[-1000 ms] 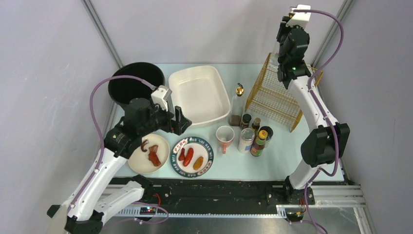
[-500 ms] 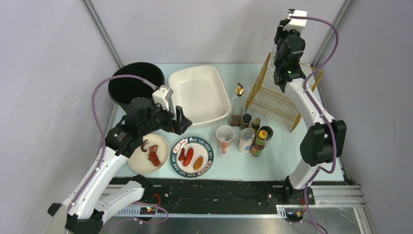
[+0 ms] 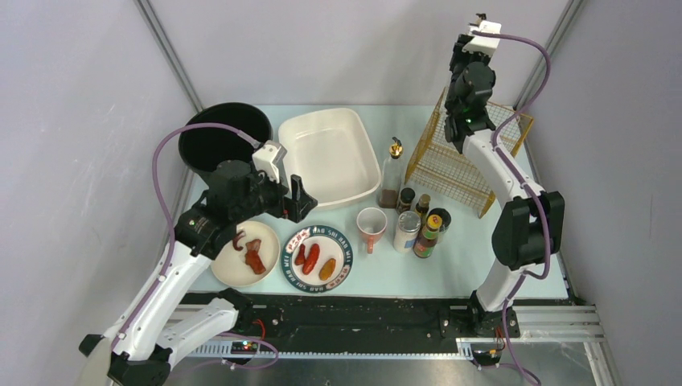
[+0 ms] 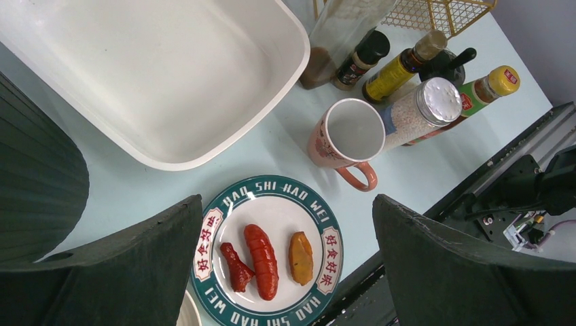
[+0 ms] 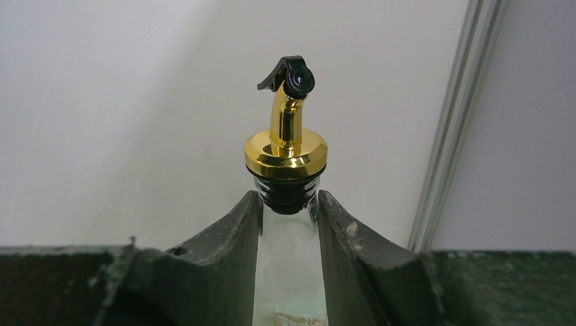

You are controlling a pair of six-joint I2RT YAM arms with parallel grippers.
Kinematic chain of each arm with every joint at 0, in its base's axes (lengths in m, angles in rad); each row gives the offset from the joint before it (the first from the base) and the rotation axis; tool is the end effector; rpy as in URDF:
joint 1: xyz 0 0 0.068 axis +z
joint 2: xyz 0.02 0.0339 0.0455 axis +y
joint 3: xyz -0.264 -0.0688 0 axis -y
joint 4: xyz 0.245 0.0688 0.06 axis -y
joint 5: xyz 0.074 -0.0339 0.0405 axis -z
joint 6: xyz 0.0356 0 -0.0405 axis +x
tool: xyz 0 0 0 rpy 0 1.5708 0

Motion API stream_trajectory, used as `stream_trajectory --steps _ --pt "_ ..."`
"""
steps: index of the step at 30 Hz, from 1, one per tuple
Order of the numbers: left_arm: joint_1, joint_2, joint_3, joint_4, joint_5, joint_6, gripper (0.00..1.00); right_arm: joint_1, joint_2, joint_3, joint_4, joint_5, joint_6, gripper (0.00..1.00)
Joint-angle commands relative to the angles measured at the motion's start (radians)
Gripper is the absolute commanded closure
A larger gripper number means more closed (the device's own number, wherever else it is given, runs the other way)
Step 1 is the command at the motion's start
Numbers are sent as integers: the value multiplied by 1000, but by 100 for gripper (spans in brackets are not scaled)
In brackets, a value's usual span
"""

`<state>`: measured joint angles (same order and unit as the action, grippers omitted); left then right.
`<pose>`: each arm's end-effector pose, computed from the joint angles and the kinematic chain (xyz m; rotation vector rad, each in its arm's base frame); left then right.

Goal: Clear the kitchen counter

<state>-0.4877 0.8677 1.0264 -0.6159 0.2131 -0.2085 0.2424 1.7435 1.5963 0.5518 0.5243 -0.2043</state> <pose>0.1549 -0.0907 0.3648 0.4255 2.0355 -0.6492 0.4051 0.0818 0.4383 0.1992 1.2112 -0.2722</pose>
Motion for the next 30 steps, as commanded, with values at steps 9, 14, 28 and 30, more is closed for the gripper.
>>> stream_trajectory --steps 9,14,28,30 --pt "-1 -15 21 18 11 24 2 -12 45 145 1 35 -29 100" --pt "-2 -16 22 18 5 25 2 -13 74 201 -9 29 -46 100" --pt "-1 -14 24 19 3 29 2 -26 120 280 -5 11 -86 100" --pt "-1 -13 24 18 2 29 2 -30 121 292 -11 7 -84 100"
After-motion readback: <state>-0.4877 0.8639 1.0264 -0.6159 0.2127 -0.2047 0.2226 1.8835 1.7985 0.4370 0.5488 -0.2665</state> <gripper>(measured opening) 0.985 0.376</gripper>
